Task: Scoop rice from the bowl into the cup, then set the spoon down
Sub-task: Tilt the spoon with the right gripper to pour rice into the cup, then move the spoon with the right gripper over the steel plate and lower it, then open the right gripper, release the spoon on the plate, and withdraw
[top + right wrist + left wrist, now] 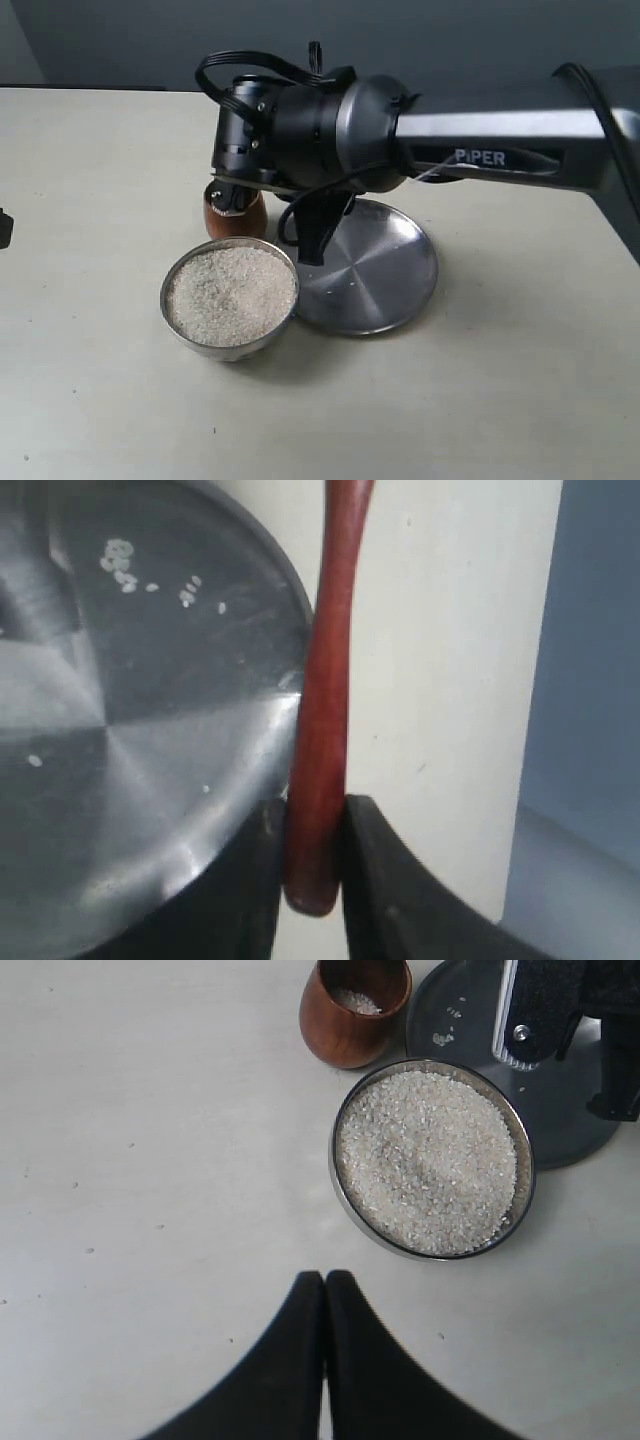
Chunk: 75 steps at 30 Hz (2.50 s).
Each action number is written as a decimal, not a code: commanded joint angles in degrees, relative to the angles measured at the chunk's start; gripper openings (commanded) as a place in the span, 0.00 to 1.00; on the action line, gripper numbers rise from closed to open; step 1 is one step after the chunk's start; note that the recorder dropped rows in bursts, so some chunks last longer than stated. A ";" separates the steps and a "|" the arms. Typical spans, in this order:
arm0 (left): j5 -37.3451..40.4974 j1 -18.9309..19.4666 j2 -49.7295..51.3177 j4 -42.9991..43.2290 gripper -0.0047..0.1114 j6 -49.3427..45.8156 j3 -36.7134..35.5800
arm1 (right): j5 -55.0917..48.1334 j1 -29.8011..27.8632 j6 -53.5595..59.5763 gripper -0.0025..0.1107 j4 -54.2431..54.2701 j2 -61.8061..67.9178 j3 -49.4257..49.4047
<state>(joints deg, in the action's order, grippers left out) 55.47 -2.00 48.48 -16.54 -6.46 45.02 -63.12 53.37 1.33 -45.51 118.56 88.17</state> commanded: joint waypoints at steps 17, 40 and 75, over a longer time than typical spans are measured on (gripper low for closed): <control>-0.18 0.17 -0.04 -0.07 0.04 0.04 -0.13 | -2.67 -17.36 -3.54 0.02 45.21 -5.67 -2.32; -0.18 0.17 -0.04 -0.07 0.04 0.04 -0.13 | 15.39 -17.36 -3.50 0.02 44.78 -4.74 -15.39; -0.18 0.17 -0.04 -0.07 0.04 0.04 -0.13 | 13.16 -17.36 -10.18 0.40 32.48 -5.87 -15.53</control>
<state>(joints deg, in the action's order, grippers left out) 55.47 -2.00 48.48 -16.54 -6.46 45.02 -48.62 36.27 -6.71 -7.63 116.01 72.64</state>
